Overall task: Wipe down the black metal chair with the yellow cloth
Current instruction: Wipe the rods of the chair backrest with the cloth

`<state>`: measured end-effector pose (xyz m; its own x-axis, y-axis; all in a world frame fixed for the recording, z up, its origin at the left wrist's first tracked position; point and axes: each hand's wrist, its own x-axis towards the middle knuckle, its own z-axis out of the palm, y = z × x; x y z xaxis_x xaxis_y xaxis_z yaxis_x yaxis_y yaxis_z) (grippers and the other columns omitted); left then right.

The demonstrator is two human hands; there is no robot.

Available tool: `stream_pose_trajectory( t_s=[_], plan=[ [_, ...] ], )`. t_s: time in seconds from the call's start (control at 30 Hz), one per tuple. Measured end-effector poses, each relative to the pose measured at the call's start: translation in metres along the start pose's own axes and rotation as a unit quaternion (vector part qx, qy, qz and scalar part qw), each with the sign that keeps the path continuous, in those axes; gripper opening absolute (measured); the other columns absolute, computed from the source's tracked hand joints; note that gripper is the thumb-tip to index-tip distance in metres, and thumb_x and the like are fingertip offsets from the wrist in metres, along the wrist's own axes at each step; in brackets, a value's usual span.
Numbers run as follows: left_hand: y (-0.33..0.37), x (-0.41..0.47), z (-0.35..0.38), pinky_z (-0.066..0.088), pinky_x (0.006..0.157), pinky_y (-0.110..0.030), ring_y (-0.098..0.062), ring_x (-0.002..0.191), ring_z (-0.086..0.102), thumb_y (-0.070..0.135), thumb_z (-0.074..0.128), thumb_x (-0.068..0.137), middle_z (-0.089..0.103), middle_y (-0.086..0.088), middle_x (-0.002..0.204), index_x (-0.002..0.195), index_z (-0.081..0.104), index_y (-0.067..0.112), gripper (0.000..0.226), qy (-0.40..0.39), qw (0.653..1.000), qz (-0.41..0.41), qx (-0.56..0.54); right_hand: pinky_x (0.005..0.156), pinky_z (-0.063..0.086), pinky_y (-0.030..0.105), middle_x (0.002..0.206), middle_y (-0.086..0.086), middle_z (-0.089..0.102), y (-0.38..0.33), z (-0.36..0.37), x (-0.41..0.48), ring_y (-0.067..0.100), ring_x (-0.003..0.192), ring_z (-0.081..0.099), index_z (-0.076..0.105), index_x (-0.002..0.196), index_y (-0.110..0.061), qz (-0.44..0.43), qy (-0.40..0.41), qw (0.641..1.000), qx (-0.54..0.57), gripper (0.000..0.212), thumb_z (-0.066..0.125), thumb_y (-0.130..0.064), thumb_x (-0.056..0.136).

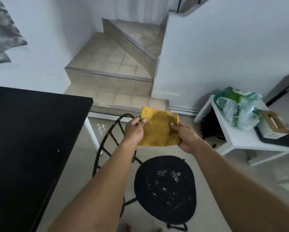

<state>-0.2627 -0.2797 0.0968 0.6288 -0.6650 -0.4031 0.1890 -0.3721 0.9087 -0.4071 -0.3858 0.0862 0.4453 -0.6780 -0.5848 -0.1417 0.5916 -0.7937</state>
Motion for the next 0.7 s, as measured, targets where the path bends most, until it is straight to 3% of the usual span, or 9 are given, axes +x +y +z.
stream_pose_trajectory(
  t_s=[0.1,0.23,0.4,0.57,0.7],
  plan=[
    [-0.035,0.003,0.034,0.040,0.102,-0.032,-0.022,0.126,0.051,0.030,0.054,0.097,0.054,0.000,0.137,0.138,0.050,0.015,0.043,-0.028,0.999,-0.018,0.024,0.093,0.050,0.050,0.127,0.011,0.060,0.033,-0.039,0.006,0.031,0.114,0.057,0.062,0.110,-0.021,0.014,0.039,0.999,0.005,0.016,0.051,-0.019,0.098],
    [-0.092,0.011,0.063,0.043,0.085,-0.026,-0.012,0.103,0.055,0.027,0.053,0.098,0.061,0.008,0.113,0.127,0.060,0.020,0.030,-0.050,0.998,-0.044,0.020,0.088,0.051,0.049,0.123,0.008,0.061,0.082,-0.075,0.021,0.031,0.113,0.057,0.063,0.104,-0.025,0.035,0.070,0.997,0.023,0.017,0.049,-0.017,0.099],
    [-0.180,0.031,0.090,0.049,0.099,-0.043,-0.020,0.112,0.060,0.031,0.057,0.095,0.065,0.000,0.123,0.125,0.063,0.021,0.032,-0.047,0.996,-0.065,0.034,0.077,0.052,0.047,0.117,0.005,0.059,0.159,-0.105,0.053,0.029,0.109,0.055,0.061,0.100,-0.025,0.046,0.094,0.994,0.028,0.016,0.048,-0.015,0.100],
    [-0.257,0.035,0.101,0.046,0.101,-0.042,-0.020,0.115,0.058,0.029,0.057,0.096,0.064,0.002,0.124,0.128,0.060,0.020,0.034,-0.054,0.995,-0.074,0.045,0.074,0.053,0.043,0.113,-0.001,0.062,0.239,-0.128,0.074,0.022,0.100,0.059,0.060,0.109,-0.026,0.047,0.098,0.993,0.041,0.018,0.047,-0.017,0.101],
    [-0.294,0.016,0.104,0.045,0.102,-0.041,-0.022,0.119,0.055,0.030,0.057,0.095,0.059,-0.001,0.133,0.135,0.054,0.019,0.041,-0.059,0.995,-0.060,0.055,0.091,0.051,0.052,0.124,0.003,0.060,0.284,-0.142,0.060,0.026,0.110,0.057,0.058,0.124,-0.023,0.015,0.098,0.993,0.062,0.026,0.047,-0.018,0.100]
  ],
)
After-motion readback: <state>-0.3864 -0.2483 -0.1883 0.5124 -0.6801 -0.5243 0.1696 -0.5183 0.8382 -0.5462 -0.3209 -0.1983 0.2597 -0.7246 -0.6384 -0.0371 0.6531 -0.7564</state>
